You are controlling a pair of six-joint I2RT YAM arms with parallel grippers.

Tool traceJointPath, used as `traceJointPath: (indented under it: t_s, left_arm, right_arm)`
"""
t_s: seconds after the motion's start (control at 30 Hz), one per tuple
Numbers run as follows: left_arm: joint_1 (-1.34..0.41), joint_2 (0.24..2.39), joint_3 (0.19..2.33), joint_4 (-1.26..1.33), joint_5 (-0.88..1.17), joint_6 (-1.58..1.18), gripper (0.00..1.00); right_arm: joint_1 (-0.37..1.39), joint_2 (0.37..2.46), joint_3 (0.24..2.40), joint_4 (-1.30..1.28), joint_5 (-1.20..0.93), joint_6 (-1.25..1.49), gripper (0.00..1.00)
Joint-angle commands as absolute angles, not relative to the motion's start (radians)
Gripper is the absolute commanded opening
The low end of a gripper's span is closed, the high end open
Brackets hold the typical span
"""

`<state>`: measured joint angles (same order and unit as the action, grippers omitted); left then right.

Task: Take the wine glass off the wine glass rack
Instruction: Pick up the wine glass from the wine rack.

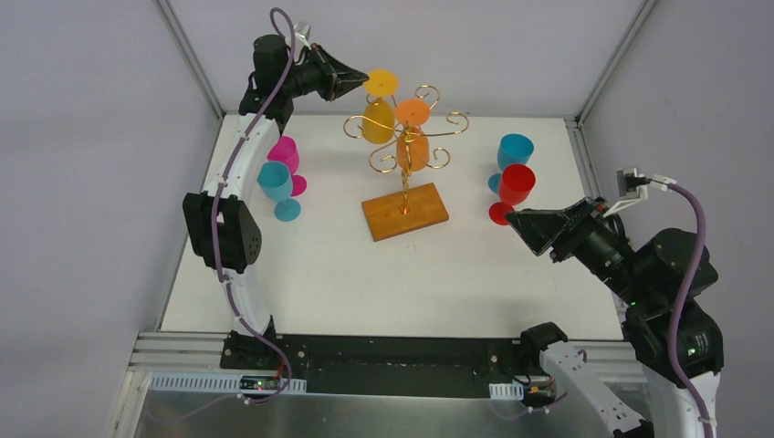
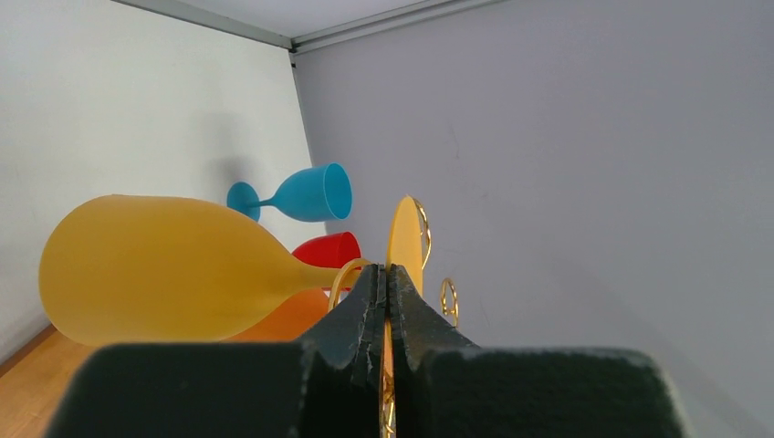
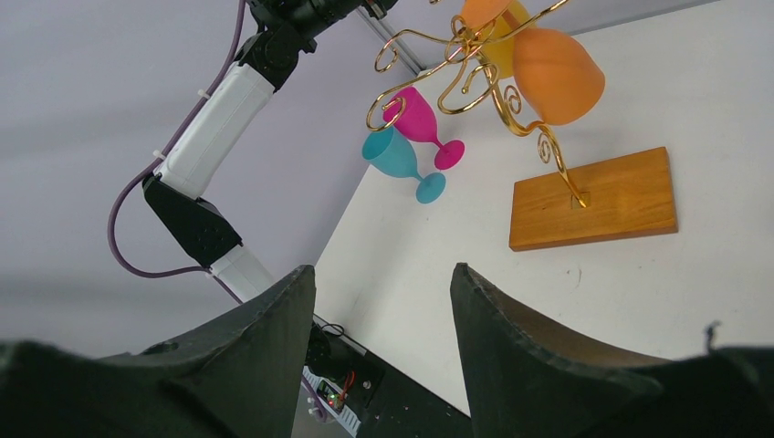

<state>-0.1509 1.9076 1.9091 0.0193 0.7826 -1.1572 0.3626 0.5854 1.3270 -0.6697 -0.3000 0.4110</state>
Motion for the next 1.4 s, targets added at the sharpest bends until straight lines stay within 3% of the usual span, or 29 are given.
traceJointPath:
  t_s: [0.0,0.8,1.37]
  left_arm:
    - [-0.165,1.906,1.975,0.087,0.819,-1.157,0.00]
    - [-0.192,1.743,1.816,-0.014,0.883,-0.986,0.00]
    - [-0.073,1.597,1.693,-0.029,0.887,-0.968,0.00]
  right_arm:
    - [0.375,0.585,1.333,-0.634,-0.292,0.398,0.59]
    - [0.377,0.590,1.353,-0.647,-0.302,0.433,0.59]
    - [0.377,0.621,1.391,-0.657,-0.310,0.486,0.59]
